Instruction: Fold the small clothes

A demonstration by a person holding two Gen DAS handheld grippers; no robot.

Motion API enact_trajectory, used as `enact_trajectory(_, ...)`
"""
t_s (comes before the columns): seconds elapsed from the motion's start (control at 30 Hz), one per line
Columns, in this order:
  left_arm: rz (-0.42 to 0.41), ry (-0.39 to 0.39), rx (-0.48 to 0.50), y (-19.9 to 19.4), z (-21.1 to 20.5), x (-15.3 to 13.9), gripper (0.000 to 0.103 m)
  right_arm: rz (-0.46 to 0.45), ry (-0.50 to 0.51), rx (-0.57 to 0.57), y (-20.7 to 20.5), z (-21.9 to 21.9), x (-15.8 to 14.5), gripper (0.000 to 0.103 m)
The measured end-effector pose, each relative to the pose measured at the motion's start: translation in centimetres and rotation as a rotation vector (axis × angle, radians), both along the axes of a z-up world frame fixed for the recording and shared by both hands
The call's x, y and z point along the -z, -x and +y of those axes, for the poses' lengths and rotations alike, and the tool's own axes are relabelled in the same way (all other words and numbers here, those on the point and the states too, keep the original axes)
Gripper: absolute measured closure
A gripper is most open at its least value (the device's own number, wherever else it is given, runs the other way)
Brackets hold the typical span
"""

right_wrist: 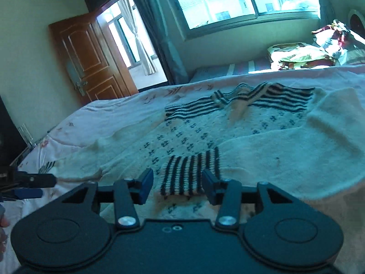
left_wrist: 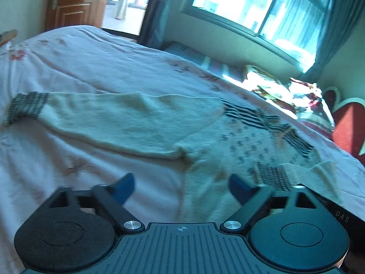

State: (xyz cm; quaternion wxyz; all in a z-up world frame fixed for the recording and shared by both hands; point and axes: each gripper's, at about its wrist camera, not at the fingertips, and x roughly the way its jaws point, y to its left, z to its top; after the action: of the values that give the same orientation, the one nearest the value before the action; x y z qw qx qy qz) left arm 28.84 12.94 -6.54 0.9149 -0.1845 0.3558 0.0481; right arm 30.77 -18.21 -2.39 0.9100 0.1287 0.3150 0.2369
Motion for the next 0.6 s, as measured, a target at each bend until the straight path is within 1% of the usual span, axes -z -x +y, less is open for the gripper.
enact_trajectory(0.03,0.000,0.044,0.046,-1.3,-1.3,0.3,0.037,0.006,-0.025,0.035,0.7,-1.4,-0.3,0.057)
enact_trajectory(0.07,-0.002,0.081,0.082,-2.5,-2.5,0.7,0.037,0.017,-0.046,0.070,0.9,-2.8,-0.4,0.057)
enact_trajectory(0.17,0.040,0.187,0.170,-5.7,-6.0,2.2,0.037,0.046,-0.096,0.163,1.9,-6.2,-0.1,0.057)
enact_trajectory(0.2,0.056,0.207,0.186,-6.5,-6.8,2.6,0.037,0.050,-0.101,0.189,2.1,-7.0,0.0,0.056)
enact_trajectory(0.23,0.075,0.225,0.206,-7.4,-7.8,3.1,0.037,0.054,-0.104,0.211,2.5,-7.8,0.0,0.056)
enact_trajectory(0.3,0.122,0.224,0.208,-8.7,-9.3,4.0,0.037,0.068,-0.127,0.260,2.4,-9.3,0.6,0.056)
enact_trajectory(0.37,0.116,0.230,0.211,-9.5,-10.2,4.3,0.037,0.089,-0.173,0.301,2.6,-10.8,1.0,0.056)
enact_trajectory(0.4,0.115,0.237,0.216,-10.0,-10.5,4.4,0.037,0.104,-0.210,0.321,2.7,-11.6,1.3,0.056)
enact_trajectory(0.43,0.113,0.240,0.220,-10.5,-10.7,4.4,0.040,0.124,-0.256,0.343,2.7,-12.6,1.7,0.056)
enact_trajectory(0.5,0.127,0.206,0.233,-11.5,-10.8,4.7,0.096,0.157,-0.341,0.389,2.7,-14.0,2.6,0.055)
enact_trajectory(0.53,0.125,0.208,0.226,-11.8,-10.7,4.8,0.099,0.172,-0.381,0.409,2.6,-14.7,3.0,0.055)
enact_trajectory(0.57,0.099,0.219,0.213,-11.7,-10.0,4.4,0.099,0.189,-0.426,0.434,2.5,-15.4,3.5,0.054)
enact_trajectory(0.6,0.076,0.194,0.204,-11.5,-9.8,3.9,0.099,0.201,-0.467,0.456,2.5,-16.0,4.0,0.054)
